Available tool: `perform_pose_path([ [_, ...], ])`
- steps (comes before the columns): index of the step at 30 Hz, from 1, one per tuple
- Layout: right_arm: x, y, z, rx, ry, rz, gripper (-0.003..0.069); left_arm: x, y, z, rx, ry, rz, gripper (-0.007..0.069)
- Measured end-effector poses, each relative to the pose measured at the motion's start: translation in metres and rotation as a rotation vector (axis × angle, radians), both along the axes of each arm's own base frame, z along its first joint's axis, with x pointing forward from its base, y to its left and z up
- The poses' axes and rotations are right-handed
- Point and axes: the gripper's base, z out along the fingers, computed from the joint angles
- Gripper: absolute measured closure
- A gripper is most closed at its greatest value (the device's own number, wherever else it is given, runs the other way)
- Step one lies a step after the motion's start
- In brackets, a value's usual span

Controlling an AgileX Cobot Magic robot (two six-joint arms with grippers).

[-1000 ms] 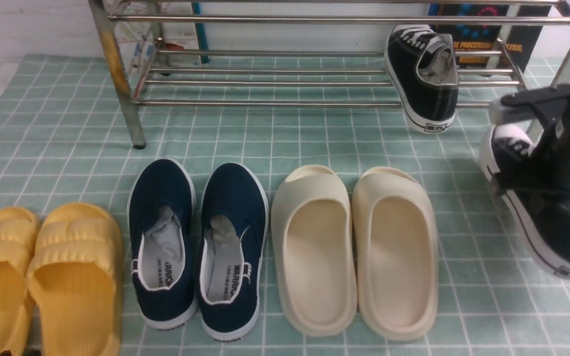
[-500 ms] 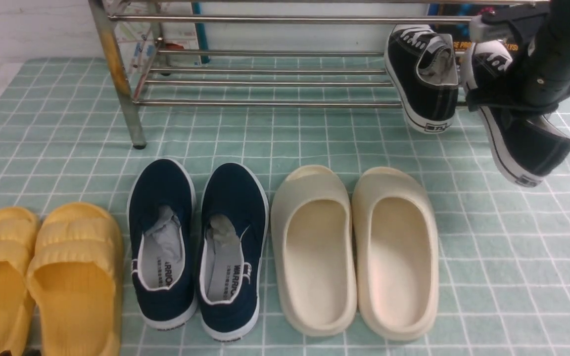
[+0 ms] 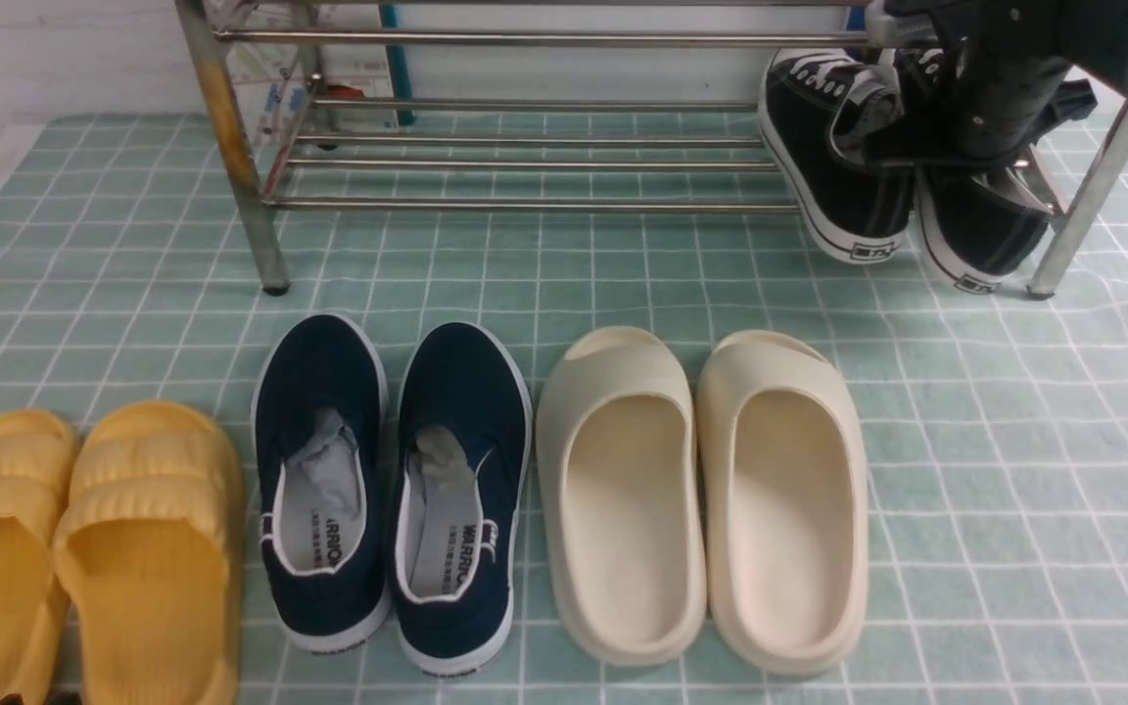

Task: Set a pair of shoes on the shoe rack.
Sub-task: Use the right arm to put a shoe into the shoe rack

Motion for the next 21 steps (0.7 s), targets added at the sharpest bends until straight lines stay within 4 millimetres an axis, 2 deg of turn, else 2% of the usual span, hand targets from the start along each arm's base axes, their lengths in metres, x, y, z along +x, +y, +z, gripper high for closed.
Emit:
perform_pose_path([
  [10, 0.008, 0.002, -0.006, -0.018, -0.030, 0.013, 0.0629, 0.000, 0.000, 0.000, 0.000, 0.000, 0.000, 0.0386],
  [14, 0.010, 0.002, -0.005, -0.027, -0.048, 0.018, 0.0578, 0.000, 0.000, 0.000, 0.000, 0.000, 0.000, 0.0386],
  [15, 0.009, 0.002, -0.003, -0.035, -0.051, 0.021, 0.0531, 0.000, 0.000, 0.000, 0.000, 0.000, 0.000, 0.0386],
  [16, 0.009, 0.002, -0.003, -0.035, -0.051, 0.021, 0.0524, 0.000, 0.000, 0.000, 0.000, 0.000, 0.000, 0.0386],
  [17, 0.007, 0.001, 0.000, -0.037, -0.043, 0.017, 0.0452, 0.000, 0.000, 0.000, 0.000, 0.000, 0.000, 0.0386],
  [21, -0.003, 0.001, 0.016, -0.027, -0.018, 0.016, 0.0299, 0.000, 0.000, 0.000, 0.000, 0.000, 0.000, 0.0386],
])
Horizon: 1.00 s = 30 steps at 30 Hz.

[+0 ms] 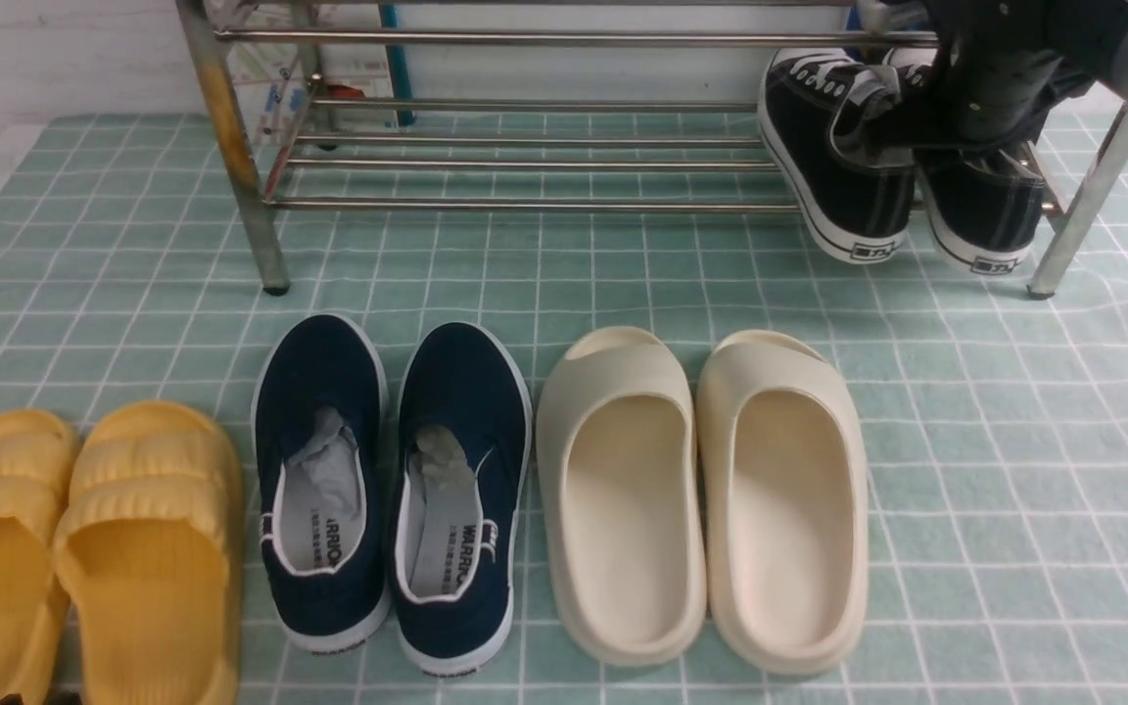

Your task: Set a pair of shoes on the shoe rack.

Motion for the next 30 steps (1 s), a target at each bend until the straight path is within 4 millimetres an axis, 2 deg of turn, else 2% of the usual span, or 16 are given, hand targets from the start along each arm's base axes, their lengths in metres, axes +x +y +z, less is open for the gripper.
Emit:
perform_pose_path([
  [3, -0.010, 0.001, 0.008, 0.022, 0.056, -0.008, 0.0224, 0.000, 0.000, 0.000, 0.000, 0.000, 0.000, 0.0386],
  [7, -0.019, 0.003, 0.011, 0.051, 0.129, 0.016, 0.0202, 0.000, 0.000, 0.000, 0.000, 0.000, 0.000, 0.0386],
  [10, -0.028, 0.005, 0.023, 0.073, 0.145, 0.043, 0.0221, 0.000, 0.000, 0.000, 0.000, 0.000, 0.000, 0.0386],
  [14, -0.048, 0.008, 0.050, 0.086, 0.130, 0.075, 0.0314, 0.000, 0.000, 0.000, 0.000, 0.000, 0.000, 0.0386],
  [15, -0.049, 0.008, 0.052, 0.087, 0.128, 0.076, 0.0320, 0.000, 0.000, 0.000, 0.000, 0.000, 0.000, 0.0386],
  [16, -0.064, 0.006, 0.065, 0.091, 0.116, 0.082, 0.0386, 0.000, 0.000, 0.000, 0.000, 0.000, 0.000, 0.0386],
  [17, -0.070, 0.005, 0.069, 0.092, 0.113, 0.082, 0.0410, 0.000, 0.000, 0.000, 0.000, 0.000, 0.000, 0.0386],
  [18, -0.084, 0.002, 0.081, 0.093, 0.102, 0.085, 0.0450, 0.000, 0.000, 0.000, 0.000, 0.000, 0.000, 0.0386],
  [19, -0.098, -0.001, 0.085, 0.096, 0.107, 0.087, 0.0498, 0.000, 0.000, 0.000, 0.000, 0.000, 0.000, 0.0386],
  [21, -0.116, -0.003, 0.093, 0.112, 0.094, 0.093, 0.0545, 0.000, 0.000, 0.000, 0.000, 0.000, 0.000, 0.0386],
  [23, -0.151, -0.008, 0.104, 0.153, 0.048, 0.109, 0.0618, 0.000, 0.000, 0.000, 0.000, 0.000, 0.000, 0.0386],
  [24, -0.179, -0.011, 0.111, 0.183, -0.006, 0.127, 0.0653, 0.000, 0.000, 0.000, 0.000, 0.000, 0.000, 0.0386],
  [27, -0.238, -0.021, 0.112, 0.230, -0.146, 0.160, 0.0662, 0.000, 0.000, 0.000, 0.000, 0.000, 0.000, 0.0386],
  [29, -0.280, -0.029, 0.102, 0.257, -0.257, 0.171, 0.0662, 0.000, 0.000, 0.000, 0.000, 0.000, 0.000, 0.0386],
  [30, -0.288, -0.031, 0.099, 0.260, -0.279, 0.173, 0.0662, 0.000, 0.000, 0.000, 0.000, 0.000, 0.000, 0.0386],
])
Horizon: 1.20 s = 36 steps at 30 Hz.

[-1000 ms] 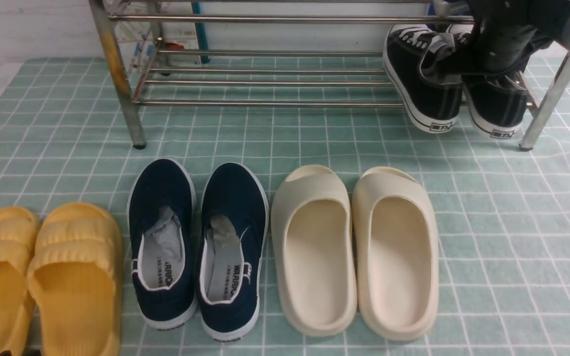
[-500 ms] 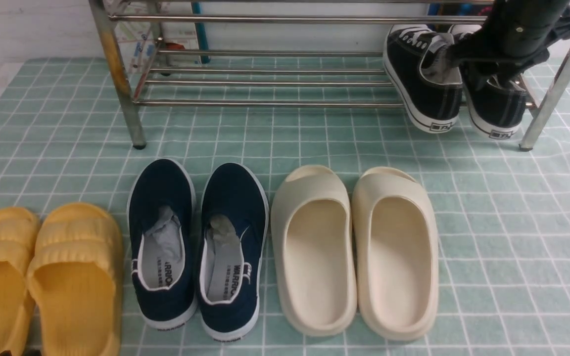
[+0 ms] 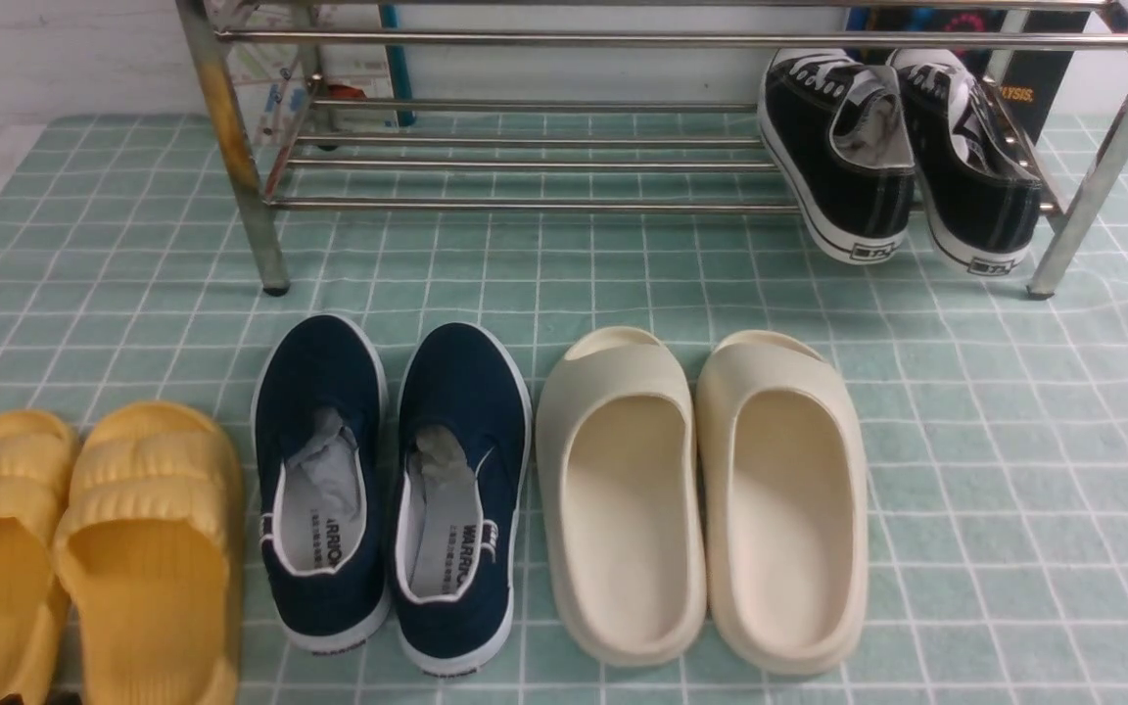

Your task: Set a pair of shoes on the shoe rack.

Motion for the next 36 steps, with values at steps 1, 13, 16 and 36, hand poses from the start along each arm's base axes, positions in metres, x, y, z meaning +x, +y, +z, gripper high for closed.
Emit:
perform_pose_path([
  [1, -0.019, -0.004, -0.010, 0.012, -0.052, -0.001, 0.0662, 0.000, 0.000, 0.000, 0.000, 0.000, 0.000, 0.0386],
  [13, -0.105, -0.024, -0.112, 0.221, -0.487, -0.058, 0.0661, 0.000, 0.000, 0.000, 0.000, 0.000, 0.000, 0.0386],
  [16, -0.106, -0.025, -0.121, 0.238, -0.536, -0.059, 0.0659, 0.000, 0.000, 0.000, 0.000, 0.000, 0.000, 0.0386],
  [36, -0.138, -0.042, -0.186, 0.200, -0.567, -0.200, 0.0655, 0.000, 0.000, 0.000, 0.000, 0.000, 0.000, 0.0386],
])
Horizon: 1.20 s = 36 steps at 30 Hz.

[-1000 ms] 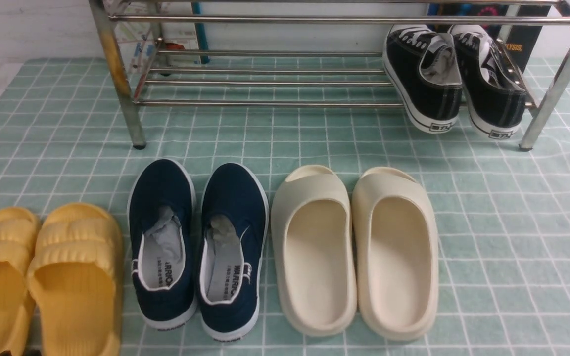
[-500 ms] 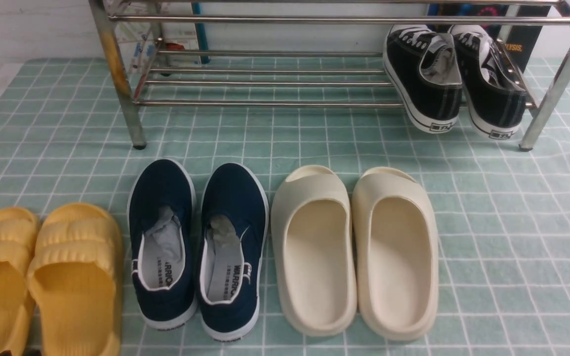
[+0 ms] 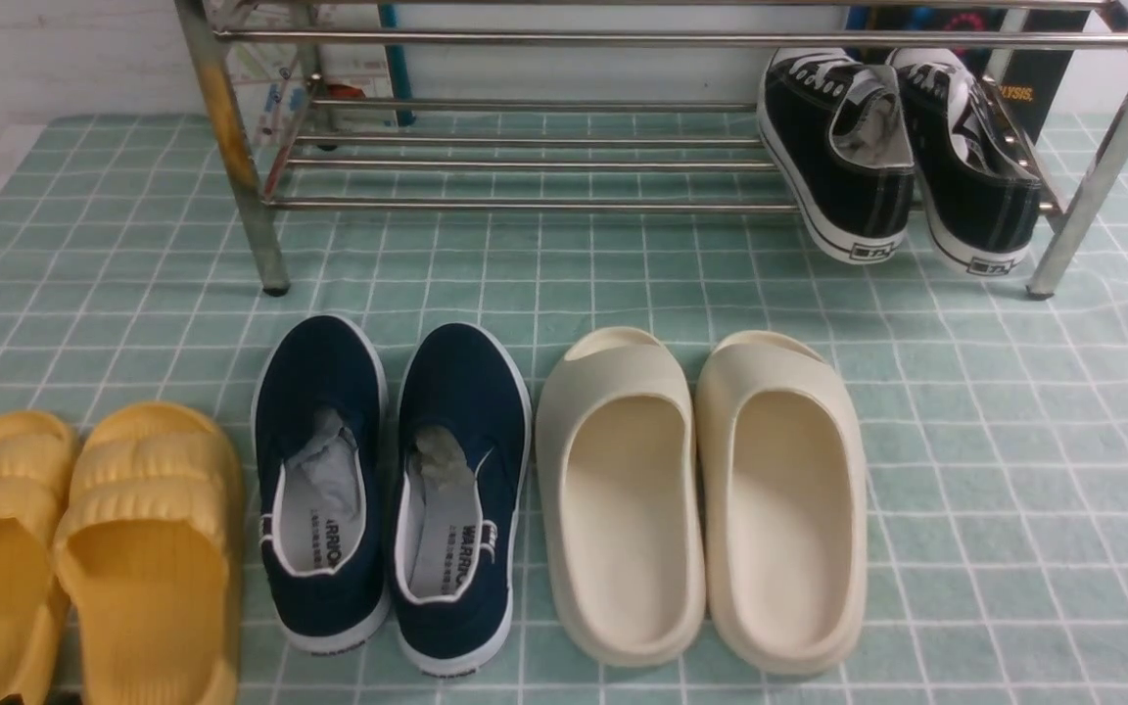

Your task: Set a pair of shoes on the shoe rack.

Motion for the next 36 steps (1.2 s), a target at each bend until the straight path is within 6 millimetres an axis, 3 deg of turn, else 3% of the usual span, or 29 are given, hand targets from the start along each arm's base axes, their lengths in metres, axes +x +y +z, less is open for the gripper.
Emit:
perform_pose_path([
  [5, -0.009, -0.007, -0.003, -0.004, -0.008, -0.111, 0.0655, 0.000, 0.000, 0.000, 0.000, 0.000, 0.000, 0.0386],
  [22, -0.010, -0.006, -0.008, -0.012, 0.044, -0.098, 0.0645, 0.000, 0.000, 0.000, 0.000, 0.000, 0.000, 0.0386],
  [28, -0.014, -0.005, -0.024, 0.023, 0.243, -0.093, 0.0643, 0.000, 0.000, 0.000, 0.000, 0.000, 0.000, 0.0386],
  [36, -0.015, -0.003, -0.024, 0.092, 0.277, -0.079, 0.0662, 0.000, 0.000, 0.000, 0.000, 0.000, 0.000, 0.0386],
])
